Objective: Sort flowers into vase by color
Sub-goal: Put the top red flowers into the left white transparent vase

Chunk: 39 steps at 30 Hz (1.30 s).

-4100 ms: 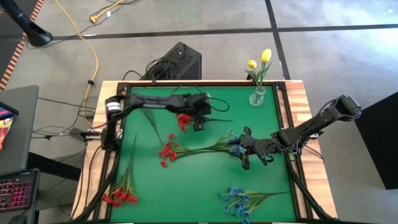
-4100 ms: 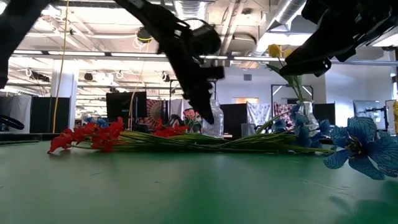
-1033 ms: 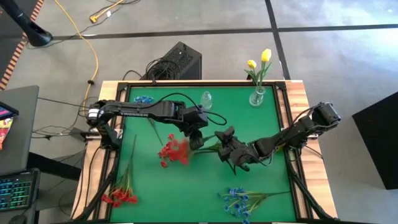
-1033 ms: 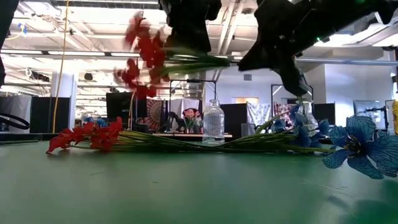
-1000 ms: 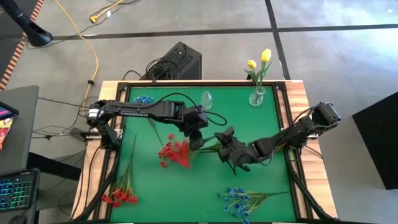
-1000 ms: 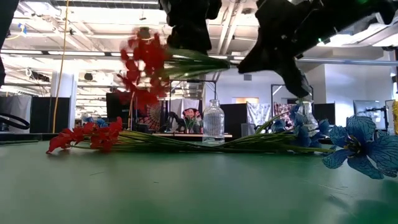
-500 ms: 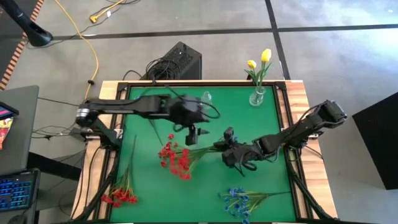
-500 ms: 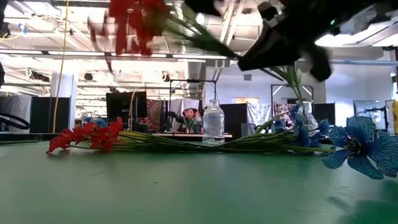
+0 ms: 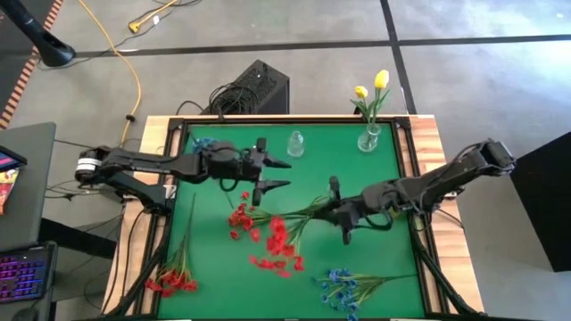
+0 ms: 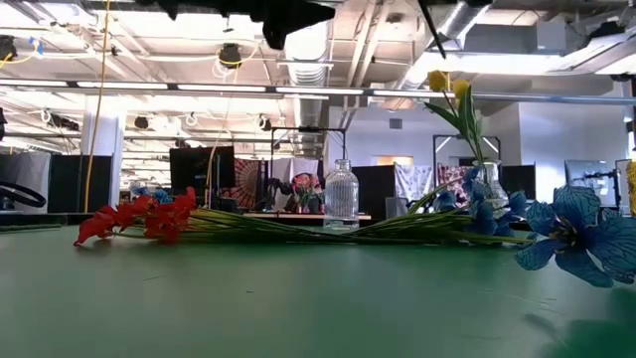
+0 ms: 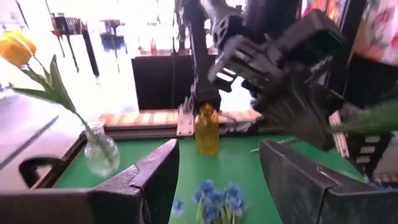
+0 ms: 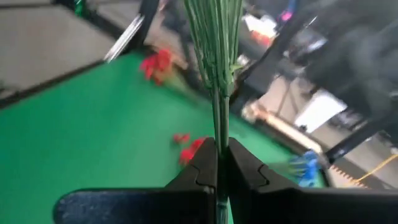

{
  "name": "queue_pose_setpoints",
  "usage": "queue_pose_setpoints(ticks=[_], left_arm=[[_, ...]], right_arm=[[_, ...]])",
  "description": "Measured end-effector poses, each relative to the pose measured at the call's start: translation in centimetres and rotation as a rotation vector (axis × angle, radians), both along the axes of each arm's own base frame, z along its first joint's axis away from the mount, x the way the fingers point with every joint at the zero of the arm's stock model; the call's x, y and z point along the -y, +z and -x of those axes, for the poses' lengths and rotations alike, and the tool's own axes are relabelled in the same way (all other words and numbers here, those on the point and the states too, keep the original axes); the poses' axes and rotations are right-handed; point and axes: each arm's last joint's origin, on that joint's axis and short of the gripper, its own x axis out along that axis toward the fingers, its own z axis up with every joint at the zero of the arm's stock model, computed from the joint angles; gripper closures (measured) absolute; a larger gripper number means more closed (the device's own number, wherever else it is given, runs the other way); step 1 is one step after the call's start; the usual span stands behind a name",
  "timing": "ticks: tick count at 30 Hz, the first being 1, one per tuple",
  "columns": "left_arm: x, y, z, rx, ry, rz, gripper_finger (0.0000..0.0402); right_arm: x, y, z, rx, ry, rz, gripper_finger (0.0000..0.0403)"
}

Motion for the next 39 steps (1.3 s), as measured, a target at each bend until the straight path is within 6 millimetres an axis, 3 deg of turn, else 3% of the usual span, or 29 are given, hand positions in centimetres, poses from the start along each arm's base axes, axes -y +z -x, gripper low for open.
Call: queue_pose_setpoints(ticks=[6, 13, 18, 27, 39], left_arm=[[1.3, -2.2, 0.1, 0.087, -0.043, -0.013, 0.0189], [2.6, -2.3, -1.2, 0.221, -0.021, -0.064, 0.0189], [2.0, -2.4, -1.5, 0.239, 0.153, -0.036, 0.0189], [2.1, -1.5, -1.3, 0.329, 0.071, -0.031, 0.0189], [1.1, 0.5, -2.0, 0.339, 0.138, 0.004, 0.0189]], right_arm=[[2.6, 2.2, -0.5, 0.185, -0.111, -0.207, 0.0363], [5.4, 2.3, -1.4, 0.247, -0.207, -0.329, 0.0362], [5.6, 1.9, -2.1, 0.266, -0.181, -0.345, 0.0362], [6.5, 1.9, -2.3, 0.280, -0.212, -0.345, 0.0362], [7.4, 2.0, -2.3, 0.295, -0.243, -0.360, 0.0362]])
